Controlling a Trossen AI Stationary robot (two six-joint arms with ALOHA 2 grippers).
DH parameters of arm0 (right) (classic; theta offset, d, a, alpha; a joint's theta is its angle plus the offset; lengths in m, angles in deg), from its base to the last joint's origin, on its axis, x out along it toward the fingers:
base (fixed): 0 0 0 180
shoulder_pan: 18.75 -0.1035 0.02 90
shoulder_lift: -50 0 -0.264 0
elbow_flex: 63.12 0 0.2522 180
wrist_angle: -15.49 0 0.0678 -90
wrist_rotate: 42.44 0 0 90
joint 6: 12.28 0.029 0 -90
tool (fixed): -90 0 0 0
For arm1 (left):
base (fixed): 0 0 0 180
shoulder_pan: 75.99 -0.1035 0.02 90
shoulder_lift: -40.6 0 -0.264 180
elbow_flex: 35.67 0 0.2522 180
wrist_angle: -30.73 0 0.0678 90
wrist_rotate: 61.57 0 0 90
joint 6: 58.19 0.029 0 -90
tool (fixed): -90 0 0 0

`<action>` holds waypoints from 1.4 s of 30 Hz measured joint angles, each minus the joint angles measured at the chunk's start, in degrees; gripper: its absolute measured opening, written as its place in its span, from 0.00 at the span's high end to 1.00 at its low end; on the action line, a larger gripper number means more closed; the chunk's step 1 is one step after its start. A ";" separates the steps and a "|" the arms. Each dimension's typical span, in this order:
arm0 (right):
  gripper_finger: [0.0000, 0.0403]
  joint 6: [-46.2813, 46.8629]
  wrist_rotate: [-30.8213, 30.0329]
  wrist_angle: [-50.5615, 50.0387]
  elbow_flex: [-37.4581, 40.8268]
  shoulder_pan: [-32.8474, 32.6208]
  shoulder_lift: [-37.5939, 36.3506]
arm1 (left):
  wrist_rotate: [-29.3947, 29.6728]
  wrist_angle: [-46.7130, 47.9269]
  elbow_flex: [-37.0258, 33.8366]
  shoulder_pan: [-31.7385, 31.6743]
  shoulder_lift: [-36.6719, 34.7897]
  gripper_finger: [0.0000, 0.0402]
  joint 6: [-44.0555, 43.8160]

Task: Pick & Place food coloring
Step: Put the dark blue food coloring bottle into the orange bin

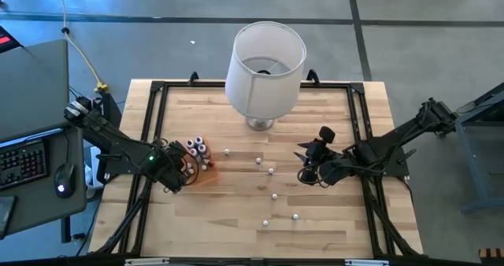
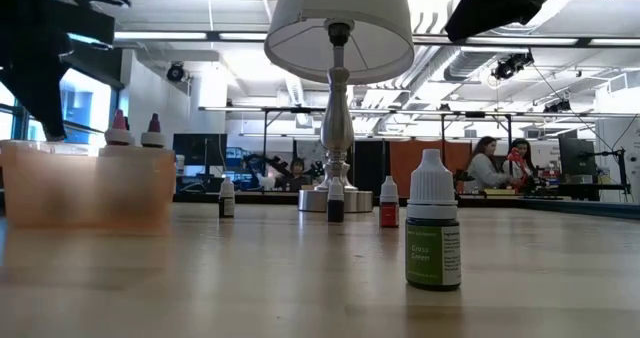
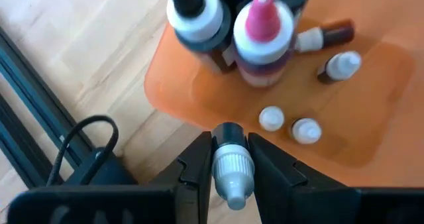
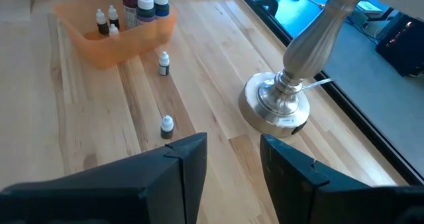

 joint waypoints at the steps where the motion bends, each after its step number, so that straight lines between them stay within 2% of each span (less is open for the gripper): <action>1: 0.67 0.00 0.00 -0.02 0.00 0.00 0.00 | 0.58 -0.13 0.25 0.00 0.00 0.80 0.01; 5: 0.67 0.00 0.00 0.02 0.00 0.00 0.00 | 3.34 -1.28 0.40 -0.58 0.00 0.80 0.21; 10: 0.67 -0.01 0.00 0.03 0.00 0.00 0.00 | 3.45 -1.30 0.40 -5.33 0.00 0.80 1.70; 20: 0.67 -0.22 0.00 0.03 0.00 0.00 0.00 | -4.99 -1.63 0.40 -18.07 0.00 0.80 13.10; 24: 0.67 -0.83 0.00 0.03 0.00 0.00 -0.02 | -6.12 -5.80 0.23 -21.39 0.00 0.80 19.63; 27: 0.67 -1.25 0.02 0.03 0.00 0.00 0.00 | -7.43 -9.99 -1.17 -22.90 0.00 0.80 24.51; 31: 0.67 -1.26 0.36 0.04 0.00 0.01 -0.01 | -10.14 -10.70 -3.29 -24.13 0.00 0.80 27.41; 42: 0.67 -1.49 0.46 1.45 0.00 0.01 -0.01 | -9.05 -11.73 -7.42 -24.76 0.02 0.80 31.88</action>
